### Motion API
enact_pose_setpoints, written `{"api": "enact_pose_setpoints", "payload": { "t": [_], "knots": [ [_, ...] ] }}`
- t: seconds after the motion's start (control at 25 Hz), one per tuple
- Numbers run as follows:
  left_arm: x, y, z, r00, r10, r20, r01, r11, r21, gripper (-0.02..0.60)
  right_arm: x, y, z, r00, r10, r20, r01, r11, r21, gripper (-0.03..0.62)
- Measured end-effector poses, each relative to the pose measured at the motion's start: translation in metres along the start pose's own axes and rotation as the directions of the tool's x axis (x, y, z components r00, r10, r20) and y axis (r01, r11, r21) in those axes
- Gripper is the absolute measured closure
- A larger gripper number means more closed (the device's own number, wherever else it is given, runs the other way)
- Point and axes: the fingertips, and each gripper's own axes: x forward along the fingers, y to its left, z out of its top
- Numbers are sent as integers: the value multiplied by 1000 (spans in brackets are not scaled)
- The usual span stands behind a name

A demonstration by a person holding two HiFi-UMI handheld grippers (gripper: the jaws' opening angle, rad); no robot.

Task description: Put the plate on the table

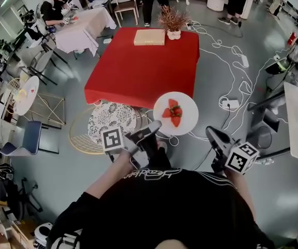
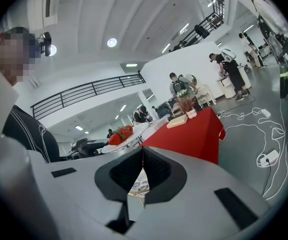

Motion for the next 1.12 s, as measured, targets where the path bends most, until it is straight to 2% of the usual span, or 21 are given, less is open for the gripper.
{"api": "enact_pose_setpoints", "payload": {
  "t": [0.4, 1.12],
  "knots": [
    [31, 14, 40, 1000, 29, -7, -29, 999, -19, 561, 39, -27, 16, 999, 31, -14, -30, 999, 32, 586],
    [88, 63, 138, 996, 69, -62, -74, 994, -77, 561, 123, -94, 32, 998, -38, -48, 44, 991, 126, 586]
  ]
}}
